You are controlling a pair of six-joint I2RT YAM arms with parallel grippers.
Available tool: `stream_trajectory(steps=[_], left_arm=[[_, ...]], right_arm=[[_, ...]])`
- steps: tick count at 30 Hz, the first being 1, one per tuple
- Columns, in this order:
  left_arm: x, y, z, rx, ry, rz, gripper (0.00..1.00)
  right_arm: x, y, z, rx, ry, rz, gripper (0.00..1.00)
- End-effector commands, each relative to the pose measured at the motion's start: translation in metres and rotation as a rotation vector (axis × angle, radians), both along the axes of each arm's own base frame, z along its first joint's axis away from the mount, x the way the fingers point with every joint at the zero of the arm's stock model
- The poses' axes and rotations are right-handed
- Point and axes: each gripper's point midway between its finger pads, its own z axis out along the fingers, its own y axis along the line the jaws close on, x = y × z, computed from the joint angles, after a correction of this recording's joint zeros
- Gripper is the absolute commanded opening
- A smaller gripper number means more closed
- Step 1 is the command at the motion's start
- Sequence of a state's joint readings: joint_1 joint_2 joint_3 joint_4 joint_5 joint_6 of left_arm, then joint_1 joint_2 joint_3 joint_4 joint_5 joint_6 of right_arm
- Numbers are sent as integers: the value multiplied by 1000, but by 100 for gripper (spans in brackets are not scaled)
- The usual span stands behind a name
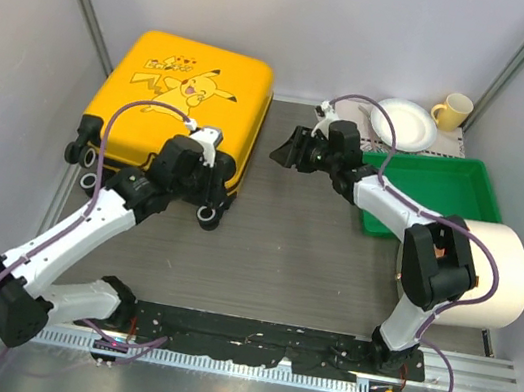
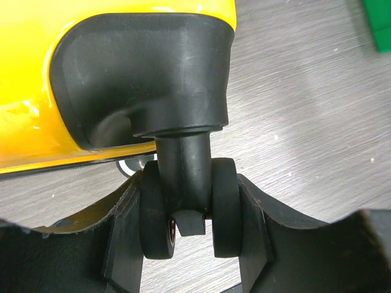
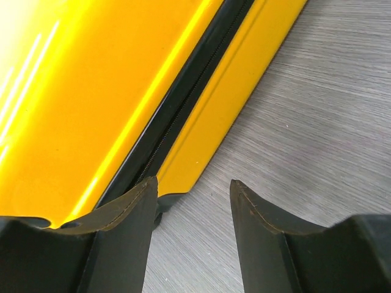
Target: Open, take out, and arrange the luggage
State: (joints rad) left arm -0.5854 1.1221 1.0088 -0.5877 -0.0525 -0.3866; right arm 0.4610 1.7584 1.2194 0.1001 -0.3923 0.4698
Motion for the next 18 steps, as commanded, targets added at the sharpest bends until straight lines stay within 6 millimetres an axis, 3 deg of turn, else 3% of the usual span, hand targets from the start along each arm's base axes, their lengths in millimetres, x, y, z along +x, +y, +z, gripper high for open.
stream_trajectory(steps=[1, 11, 18], left_arm=[[-5, -28, 92, -219, -200, -134, 0], [-14, -10, 140, -252, -353, -150, 0], [-17, 0, 159, -257, -421, -141, 0]], right_arm=[[6, 15, 35, 52, -123, 46, 56], [14, 47, 37, 100, -164, 78, 37], [10, 101, 84, 236, -242, 154, 34]])
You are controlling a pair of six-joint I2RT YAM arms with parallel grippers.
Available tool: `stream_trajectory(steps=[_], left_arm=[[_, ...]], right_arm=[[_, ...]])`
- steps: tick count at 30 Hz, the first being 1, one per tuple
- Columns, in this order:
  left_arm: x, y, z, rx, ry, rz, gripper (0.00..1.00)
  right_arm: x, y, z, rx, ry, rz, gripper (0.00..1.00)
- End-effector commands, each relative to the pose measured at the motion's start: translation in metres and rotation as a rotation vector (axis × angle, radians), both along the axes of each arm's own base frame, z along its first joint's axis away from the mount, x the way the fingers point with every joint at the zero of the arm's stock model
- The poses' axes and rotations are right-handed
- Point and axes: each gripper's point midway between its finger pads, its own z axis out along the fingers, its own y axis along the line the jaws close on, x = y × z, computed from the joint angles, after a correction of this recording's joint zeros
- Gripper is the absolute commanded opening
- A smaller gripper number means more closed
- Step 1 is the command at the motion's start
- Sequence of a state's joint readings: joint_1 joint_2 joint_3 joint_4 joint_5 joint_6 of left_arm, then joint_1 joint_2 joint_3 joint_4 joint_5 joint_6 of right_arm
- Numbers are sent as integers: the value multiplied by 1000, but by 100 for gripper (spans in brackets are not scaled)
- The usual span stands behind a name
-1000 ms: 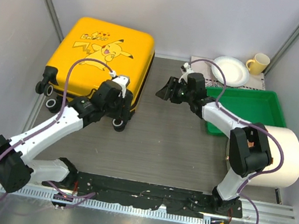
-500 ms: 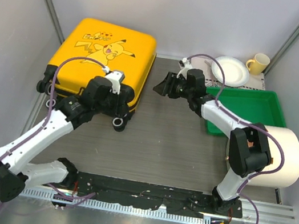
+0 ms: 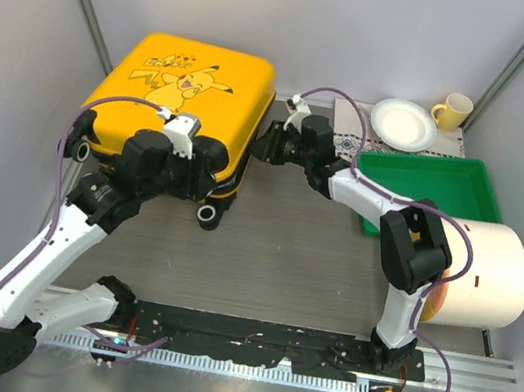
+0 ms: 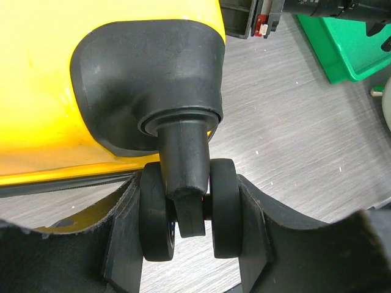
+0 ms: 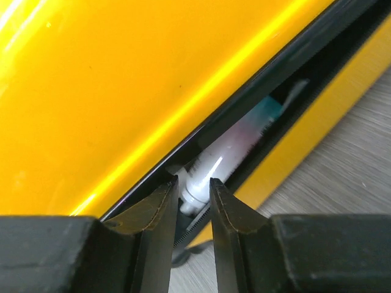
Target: Open, take out, and arrange the luggage
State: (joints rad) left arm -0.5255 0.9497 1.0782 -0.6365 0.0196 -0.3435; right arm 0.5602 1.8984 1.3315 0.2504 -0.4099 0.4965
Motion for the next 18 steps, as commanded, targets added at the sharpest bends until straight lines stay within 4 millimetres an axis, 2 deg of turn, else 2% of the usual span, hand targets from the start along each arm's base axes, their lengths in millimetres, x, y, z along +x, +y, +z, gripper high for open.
stream_trajectory(steps=[1, 2, 3, 5, 6, 7, 8, 11, 12, 13, 15, 17, 18], left_arm=[[-4, -17, 90, -141, -273, -115, 0], [-4, -13, 92, -132, -285, -109, 0], [-4, -12, 93, -126, -292, -107, 16], [-4, -3, 92, -94, -303, -77, 61], [-2, 3, 93, -79, -314, -49, 92], [-2, 8, 91, -56, -312, -32, 99], [3, 24, 94, -4, -347, 35, 100], [10, 55, 108, 66, -416, 143, 99], [11, 73, 120, 132, -473, 197, 100], [12, 83, 133, 152, -525, 239, 100], [9, 94, 153, 252, -617, 229, 100], [-2, 72, 154, 289, -637, 38, 100], [-20, 41, 162, 269, -676, -194, 96]], right_arm=[[3, 39, 81, 182, -155, 56, 34], [2, 43, 95, 224, -183, 67, 37], [2, 45, 106, 255, -190, 67, 38], [2, 49, 127, 304, -236, 60, 41], [1, 50, 139, 326, -256, 59, 41], [-1, 53, 145, 338, -269, 66, 41], [-3, 56, 152, 355, -285, 75, 41], [-6, 63, 166, 384, -294, 90, 40], [-8, 65, 173, 393, -306, 100, 40], [-9, 68, 173, 392, -309, 108, 40], [-13, 74, 177, 394, -323, 130, 40], [-17, 80, 177, 390, -337, 143, 41], [-17, 82, 180, 392, -345, 146, 41]])
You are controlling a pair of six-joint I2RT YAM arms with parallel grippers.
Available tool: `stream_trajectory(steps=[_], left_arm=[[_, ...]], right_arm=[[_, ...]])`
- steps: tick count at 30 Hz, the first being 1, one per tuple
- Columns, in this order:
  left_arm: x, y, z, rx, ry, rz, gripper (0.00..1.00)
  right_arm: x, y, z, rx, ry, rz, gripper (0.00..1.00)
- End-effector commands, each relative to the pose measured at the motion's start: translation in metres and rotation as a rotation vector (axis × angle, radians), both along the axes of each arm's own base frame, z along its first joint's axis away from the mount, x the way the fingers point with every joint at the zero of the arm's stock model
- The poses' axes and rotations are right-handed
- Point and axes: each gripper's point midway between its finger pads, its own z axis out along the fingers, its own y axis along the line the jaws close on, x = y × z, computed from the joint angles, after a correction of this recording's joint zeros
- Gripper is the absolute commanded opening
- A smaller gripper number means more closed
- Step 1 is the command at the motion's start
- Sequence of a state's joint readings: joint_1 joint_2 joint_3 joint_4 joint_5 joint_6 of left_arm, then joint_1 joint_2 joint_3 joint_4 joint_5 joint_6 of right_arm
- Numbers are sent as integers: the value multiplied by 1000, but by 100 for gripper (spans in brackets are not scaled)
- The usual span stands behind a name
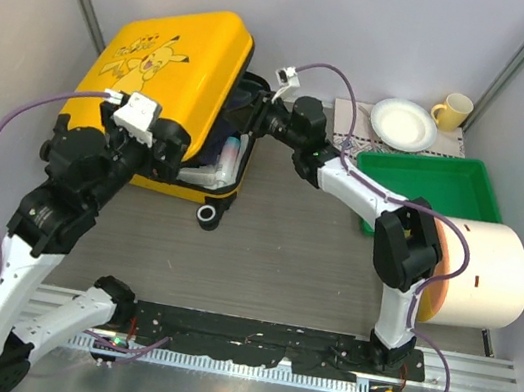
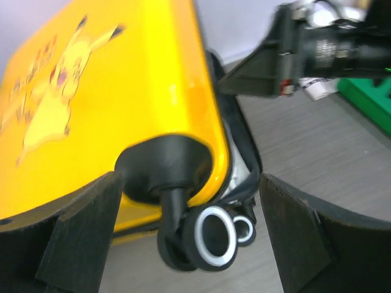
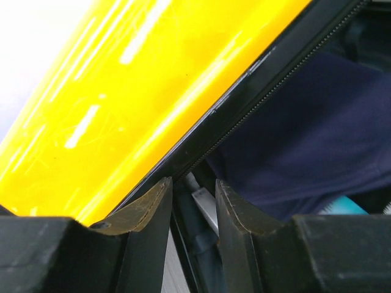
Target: Open, take out, and arrange the luggage
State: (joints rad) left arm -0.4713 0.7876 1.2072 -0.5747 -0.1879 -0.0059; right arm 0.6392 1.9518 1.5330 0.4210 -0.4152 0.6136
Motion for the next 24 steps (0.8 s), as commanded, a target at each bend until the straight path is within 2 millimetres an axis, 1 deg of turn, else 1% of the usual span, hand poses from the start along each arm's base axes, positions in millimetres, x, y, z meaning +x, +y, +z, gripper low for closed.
stream_trajectory(steps=[1, 2, 3, 4, 5, 6, 8, 9, 10, 11, 12, 13, 14, 15, 16, 17, 18, 19, 20, 21, 22, 23, 24], left_arm=[[-41, -45, 29, 215, -105, -449, 94], [-52, -57, 19, 236, -67, -558, 90], [-62, -64, 17, 249, -43, -629, 87], [-64, -71, -5, 250, 63, -681, 83], [-65, -73, -14, 262, 105, -699, 70], [-66, -74, -25, 297, 131, -731, 64], [-58, -72, -50, 394, 155, -724, 56], [-53, -70, -55, 434, 140, -711, 53], [-44, -67, -56, 521, 86, -676, 51], [-39, -66, -71, 571, 92, -672, 48], [-35, -65, -76, 616, 79, -661, 48], [-30, -70, -76, 658, 39, -652, 47], [-21, -62, -86, 715, 38, -597, 45], [-13, -59, -88, 735, 25, -553, 45], [-5, -59, -84, 744, -6, -522, 43], [4, -49, -96, 802, 14, -462, 42], [14, -48, -93, 824, -25, -425, 41], [20, -44, -95, 865, -44, -397, 41], [29, -29, -107, 958, -39, -324, 41], [41, -28, -93, 940, -107, -247, 41], [45, -23, -95, 957, -108, -217, 38], [50, -21, -93, 945, -104, -191, 37], [57, -11, -85, 921, -101, -131, 36]], right_arm=[[-19, 24, 74, 148, -183, 74, 41], [-21, 28, 74, 150, -184, 81, 41], [-21, 30, 80, 159, -199, 84, 41], [-21, 33, 80, 161, -202, 85, 41], [-20, 37, 79, 160, -207, 88, 41], [-20, 40, 85, 170, -223, 92, 41], [-18, 45, 82, 169, -228, 96, 41], [-18, 47, 91, 180, -242, 99, 41], [-17, 48, 92, 181, -247, 98, 41], [-16, 52, 94, 186, -256, 101, 41], [-16, 54, 95, 187, -261, 105, 41], [-16, 56, 95, 188, -265, 109, 41], [-17, 58, 101, 195, -279, 112, 41], [-16, 60, 99, 192, -285, 115, 41], [-18, 63, 99, 195, -292, 122, 41], [-18, 64, 101, 198, -301, 125, 41], [-18, 67, 99, 197, -303, 127, 41], [-20, 68, 102, 203, -310, 131, 41], [-20, 69, 102, 205, -311, 136, 41], [-20, 70, 100, 203, -311, 138, 41], [-20, 71, 100, 204, -311, 139, 41], [-21, 71, 101, 205, -314, 139, 41], [-22, 70, 100, 203, -313, 142, 41]])
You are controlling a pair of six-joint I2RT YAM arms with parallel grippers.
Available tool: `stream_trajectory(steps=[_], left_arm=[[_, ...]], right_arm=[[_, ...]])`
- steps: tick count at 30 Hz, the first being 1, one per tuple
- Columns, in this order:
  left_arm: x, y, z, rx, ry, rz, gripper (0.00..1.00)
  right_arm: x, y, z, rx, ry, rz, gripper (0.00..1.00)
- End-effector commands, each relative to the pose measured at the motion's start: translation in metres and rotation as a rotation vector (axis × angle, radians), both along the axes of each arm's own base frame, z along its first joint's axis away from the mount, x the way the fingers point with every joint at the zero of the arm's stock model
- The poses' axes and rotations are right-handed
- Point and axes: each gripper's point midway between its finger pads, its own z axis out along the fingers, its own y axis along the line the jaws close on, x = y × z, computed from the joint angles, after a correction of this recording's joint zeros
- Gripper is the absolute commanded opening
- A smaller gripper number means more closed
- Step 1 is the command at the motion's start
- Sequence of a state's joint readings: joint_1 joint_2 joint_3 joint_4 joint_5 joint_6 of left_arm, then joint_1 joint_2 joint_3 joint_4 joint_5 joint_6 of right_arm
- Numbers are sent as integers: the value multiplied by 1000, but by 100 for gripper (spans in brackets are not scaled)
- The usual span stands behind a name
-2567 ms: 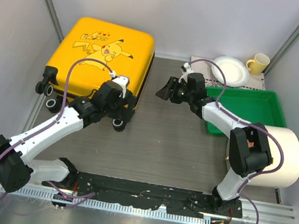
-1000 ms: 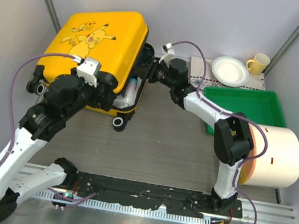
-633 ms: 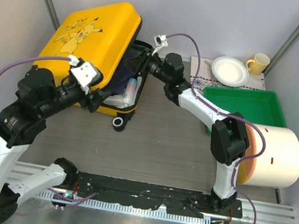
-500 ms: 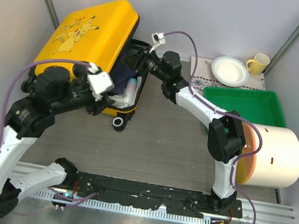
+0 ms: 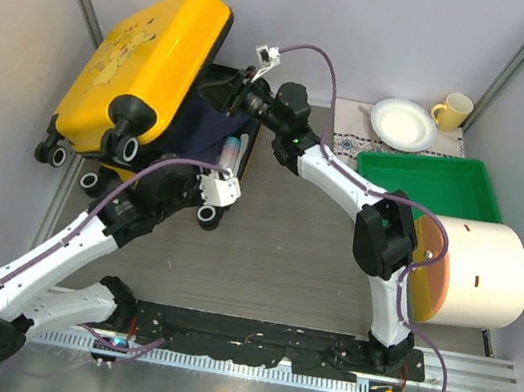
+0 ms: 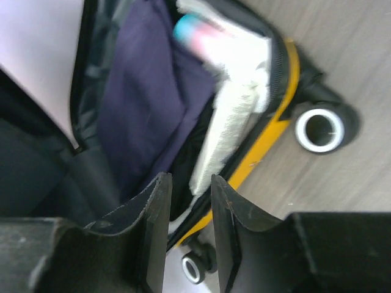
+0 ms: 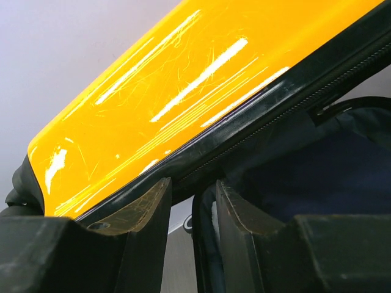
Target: Open, take out, and arrange the luggage
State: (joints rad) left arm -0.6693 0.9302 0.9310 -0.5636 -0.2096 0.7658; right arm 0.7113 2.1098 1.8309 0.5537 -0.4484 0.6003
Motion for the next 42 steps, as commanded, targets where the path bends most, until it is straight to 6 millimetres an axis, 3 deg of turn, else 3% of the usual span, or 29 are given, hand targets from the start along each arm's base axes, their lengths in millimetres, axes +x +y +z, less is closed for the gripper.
stream_trajectory(steps=[1, 5, 7, 8, 10, 14, 15, 19, 22, 23, 25, 28, 29, 31, 37, 41, 42], left_arm=[[45, 33, 67, -42, -286, 217, 34], [70, 71, 91, -67, -354, 346, 31], [80, 91, 115, -108, -419, 409, 30], [83, 97, 120, -120, -427, 423, 29], [92, 114, 138, -160, -457, 472, 28], [108, 146, 154, -208, -462, 555, 28], [110, 160, 157, -211, -468, 592, 28], [123, 183, 168, -274, -458, 652, 28], [132, 183, 159, -306, -407, 652, 29], [133, 182, 155, -304, -394, 648, 29], [134, 179, 150, -315, -381, 641, 31], [136, 179, 139, -324, -342, 662, 32], [134, 192, 134, -321, -329, 695, 32], [135, 194, 127, -331, -306, 708, 34], [142, 205, 116, -354, -267, 756, 41], [151, 218, 113, -364, -257, 796, 41], [153, 221, 121, -371, -273, 800, 41]], right_arm=[[-16, 11, 22, 37, -87, 34, 41], [-20, 8, 12, 10, -83, 37, 46], [-18, 4, 8, -12, -67, 12, 52], [-17, 2, -5, -41, -59, 1, 57], [-14, -2, -22, -97, -43, -26, 58], [-18, -11, -80, -289, -56, -23, 62], [-23, -14, -101, -365, -27, -1, 63], [-53, -12, -139, -531, -61, 105, 68], [-73, -12, -169, -684, -141, 176, 69], [-80, -4, -167, -709, -180, 193, 71], [-85, -3, -185, -785, -201, 214, 72], [-88, 10, -184, -819, -226, 242, 72], [-89, 12, -184, -824, -233, 249, 72], [-96, 19, -184, -832, -245, 268, 73], [-97, 36, -191, -874, -295, 273, 75], [-86, 32, -217, -958, -299, 246, 73], [-87, 28, -226, -989, -306, 260, 72]])
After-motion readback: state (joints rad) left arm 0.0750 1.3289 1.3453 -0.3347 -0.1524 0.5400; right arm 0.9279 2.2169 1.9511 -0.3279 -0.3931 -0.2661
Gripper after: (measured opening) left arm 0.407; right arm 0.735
